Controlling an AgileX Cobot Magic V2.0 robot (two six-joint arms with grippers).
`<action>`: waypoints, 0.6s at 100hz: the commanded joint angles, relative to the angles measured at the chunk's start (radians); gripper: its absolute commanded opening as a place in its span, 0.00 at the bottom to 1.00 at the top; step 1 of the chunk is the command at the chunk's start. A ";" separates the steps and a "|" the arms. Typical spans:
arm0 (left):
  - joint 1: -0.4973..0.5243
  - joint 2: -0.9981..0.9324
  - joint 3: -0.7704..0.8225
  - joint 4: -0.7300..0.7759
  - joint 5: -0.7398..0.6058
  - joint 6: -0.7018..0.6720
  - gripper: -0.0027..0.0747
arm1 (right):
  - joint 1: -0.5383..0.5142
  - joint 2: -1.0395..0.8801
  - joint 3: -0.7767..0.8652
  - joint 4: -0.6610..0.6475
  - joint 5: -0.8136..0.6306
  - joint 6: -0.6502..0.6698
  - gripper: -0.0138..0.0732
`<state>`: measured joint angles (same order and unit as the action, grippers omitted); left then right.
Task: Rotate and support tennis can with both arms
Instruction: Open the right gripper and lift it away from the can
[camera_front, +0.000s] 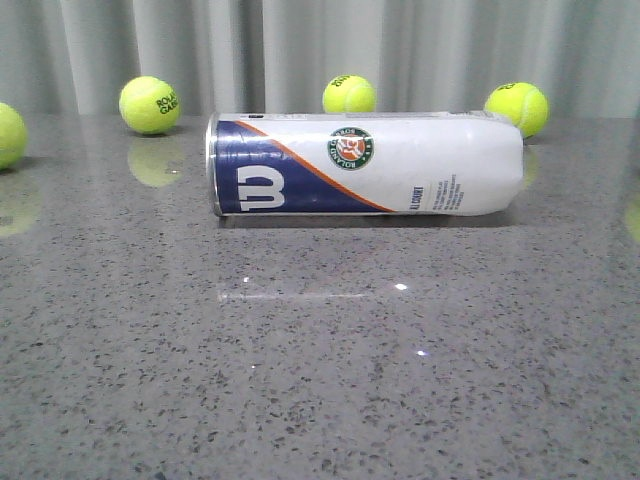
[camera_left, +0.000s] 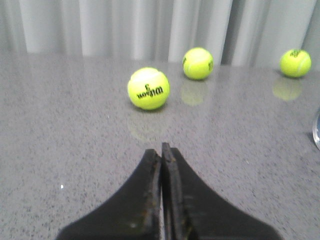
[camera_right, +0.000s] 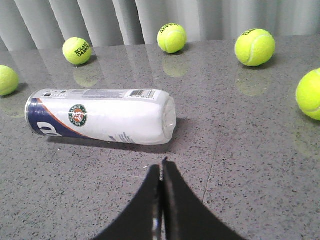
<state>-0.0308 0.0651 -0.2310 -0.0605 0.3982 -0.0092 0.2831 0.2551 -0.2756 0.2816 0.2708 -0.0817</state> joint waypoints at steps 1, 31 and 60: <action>0.001 0.110 -0.118 -0.012 0.056 -0.008 0.01 | -0.008 0.008 -0.026 0.009 -0.068 -0.010 0.10; 0.001 0.476 -0.359 -0.012 0.285 0.000 0.01 | -0.008 0.008 -0.026 0.009 -0.066 -0.010 0.10; 0.001 0.710 -0.473 -0.110 0.285 0.091 0.58 | -0.008 0.008 -0.026 0.009 -0.066 -0.010 0.10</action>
<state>-0.0308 0.7208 -0.6418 -0.1105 0.7351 0.0618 0.2831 0.2551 -0.2756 0.2816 0.2708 -0.0823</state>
